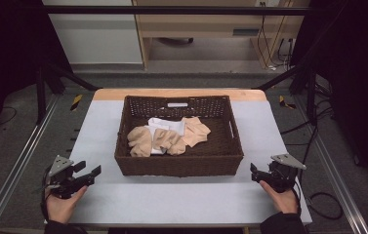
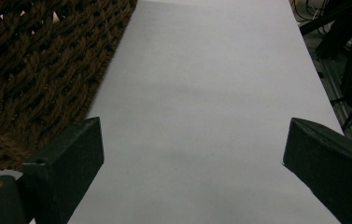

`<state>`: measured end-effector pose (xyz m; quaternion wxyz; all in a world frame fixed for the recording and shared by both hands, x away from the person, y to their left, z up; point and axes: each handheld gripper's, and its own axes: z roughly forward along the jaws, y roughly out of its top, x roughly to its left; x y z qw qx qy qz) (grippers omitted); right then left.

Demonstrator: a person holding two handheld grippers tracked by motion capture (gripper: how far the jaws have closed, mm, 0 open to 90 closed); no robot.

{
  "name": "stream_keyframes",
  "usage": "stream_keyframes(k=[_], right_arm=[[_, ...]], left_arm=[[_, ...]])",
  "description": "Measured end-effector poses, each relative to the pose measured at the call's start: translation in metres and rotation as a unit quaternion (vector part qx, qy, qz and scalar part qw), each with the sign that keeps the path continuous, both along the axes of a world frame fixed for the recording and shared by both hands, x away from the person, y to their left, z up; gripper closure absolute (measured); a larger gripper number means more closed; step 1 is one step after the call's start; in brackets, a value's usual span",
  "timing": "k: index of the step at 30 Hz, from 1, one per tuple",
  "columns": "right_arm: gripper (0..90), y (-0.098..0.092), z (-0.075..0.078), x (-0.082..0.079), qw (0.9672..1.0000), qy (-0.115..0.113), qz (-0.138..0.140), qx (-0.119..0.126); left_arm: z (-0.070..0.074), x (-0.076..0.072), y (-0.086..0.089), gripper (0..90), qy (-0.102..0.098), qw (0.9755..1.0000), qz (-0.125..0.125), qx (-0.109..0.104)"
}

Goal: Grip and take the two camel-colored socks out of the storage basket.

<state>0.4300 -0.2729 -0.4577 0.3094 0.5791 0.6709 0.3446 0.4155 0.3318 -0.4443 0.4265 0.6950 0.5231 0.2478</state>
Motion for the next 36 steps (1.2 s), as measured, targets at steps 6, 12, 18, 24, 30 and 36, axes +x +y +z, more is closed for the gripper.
stream_keyframes(k=[6,12,18,24,30,36], right_arm=[[4.7,-0.002,0.0,-0.004,1.0,-0.002,-0.004,-0.001],[4.7,-0.003,-0.001,-0.004,1.0,-0.001,-0.002,-0.002],[4.5,0.0,-0.001,-0.004,1.0,0.0,0.002,0.002],[4.5,-0.002,-0.001,-0.004,1.0,-0.002,0.0,0.0],[4.5,-0.002,-0.001,-0.004,1.0,-0.003,0.002,0.001],[4.5,-0.001,-0.001,-0.004,1.0,-0.006,0.007,-0.003]], left_arm=[[0.01,-0.003,-0.001,42.0,-0.015,0.9998,0.003,-0.011],[0.021,-0.004,-0.003,42.8,-0.03,0.9993,0.004,-0.02],[0.031,-0.002,-0.006,42.9,-0.047,0.9983,0.002,-0.035],[0.043,0.003,-0.009,43.7,-0.057,0.9977,-0.003,-0.037],[0.059,0.007,-0.016,43.1,-0.071,0.9965,-0.015,-0.04],[0.072,0.013,-0.027,41.1,-0.081,0.9956,-0.027,-0.039]])
